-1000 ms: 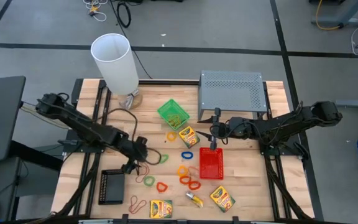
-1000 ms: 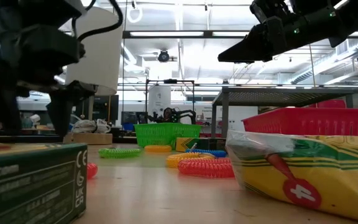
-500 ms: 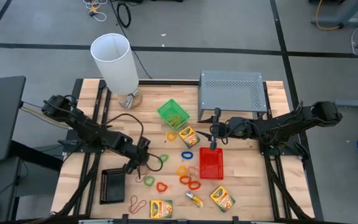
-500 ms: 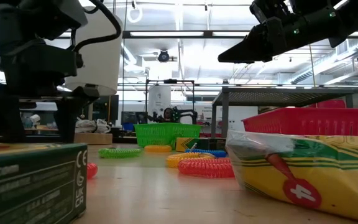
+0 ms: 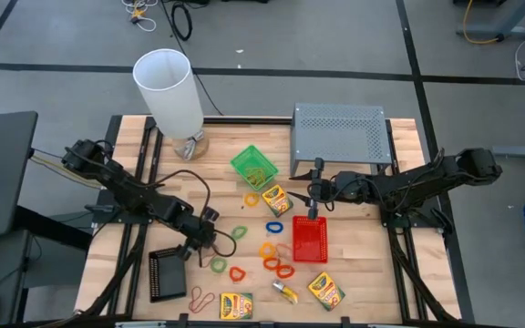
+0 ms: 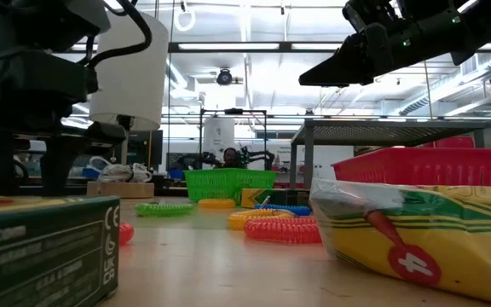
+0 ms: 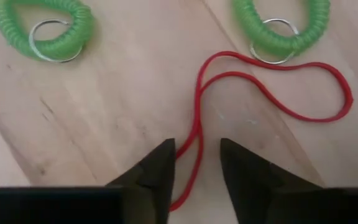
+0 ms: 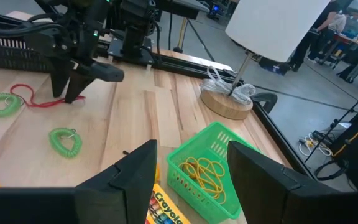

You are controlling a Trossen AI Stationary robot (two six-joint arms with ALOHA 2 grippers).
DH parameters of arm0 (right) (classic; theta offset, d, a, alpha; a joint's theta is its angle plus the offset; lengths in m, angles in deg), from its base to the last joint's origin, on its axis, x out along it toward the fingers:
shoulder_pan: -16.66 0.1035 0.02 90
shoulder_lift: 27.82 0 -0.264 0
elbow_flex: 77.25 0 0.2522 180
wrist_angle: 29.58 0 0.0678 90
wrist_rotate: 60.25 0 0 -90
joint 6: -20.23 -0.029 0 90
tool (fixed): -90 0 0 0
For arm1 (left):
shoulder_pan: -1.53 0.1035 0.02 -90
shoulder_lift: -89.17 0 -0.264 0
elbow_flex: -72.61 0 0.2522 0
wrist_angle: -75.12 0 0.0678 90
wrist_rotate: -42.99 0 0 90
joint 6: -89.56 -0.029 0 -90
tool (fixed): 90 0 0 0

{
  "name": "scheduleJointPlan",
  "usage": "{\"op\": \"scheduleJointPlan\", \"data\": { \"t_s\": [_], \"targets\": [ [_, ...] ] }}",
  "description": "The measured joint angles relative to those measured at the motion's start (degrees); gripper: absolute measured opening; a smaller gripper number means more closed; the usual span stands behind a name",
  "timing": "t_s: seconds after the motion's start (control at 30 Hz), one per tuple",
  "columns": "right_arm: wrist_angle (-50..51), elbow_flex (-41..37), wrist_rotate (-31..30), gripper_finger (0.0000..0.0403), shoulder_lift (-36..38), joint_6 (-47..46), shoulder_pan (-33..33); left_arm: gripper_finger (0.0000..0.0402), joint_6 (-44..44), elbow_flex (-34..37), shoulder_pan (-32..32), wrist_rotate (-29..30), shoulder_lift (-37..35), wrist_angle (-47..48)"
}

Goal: Pick & Place Office Desk Supplies
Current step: Put the red rubber band into the green bin

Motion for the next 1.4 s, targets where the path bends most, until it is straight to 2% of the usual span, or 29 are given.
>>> {"op": "scheduleJointPlan", "data": {
  "t_s": [0.2,0.27,0.53,0.9,1.23,1.4],
  "targets": [
    [-0.01,-0.01,-0.02,0.0205,0.0,-0.02,0.0,0.0029,0.28,0.02,0.0,2.89,0.0,-0.05],
    [-0.01,0.01,-0.01,0.0205,0.0,-0.02,0.0,0.0009,0.26,0.02,-0.02,3.35,0.0,-0.08],
    [0.01,0.0,0.0,0.0205,0.0,-0.02,0.0,0.0003,0.72,-3.41,0.04,9.81,-0.44,1.07],
    [0.03,0.0,-0.01,0.0205,0.0,-0.04,0.03,0.0002,-1.16,-9.92,1.38,19.37,-5.01,4.51],
    [-0.01,-0.01,0.0,0.0205,0.0,-0.02,0.07,0.0001,-4.53,-14.87,7.2,30.13,-10.52,12.52],
    [-0.01,0.0,0.0,0.0205,0.0,-0.04,0.07,0.0001,-10.68,-17.11,12.5,31.74,-11.02,12.17]
  ]
}}
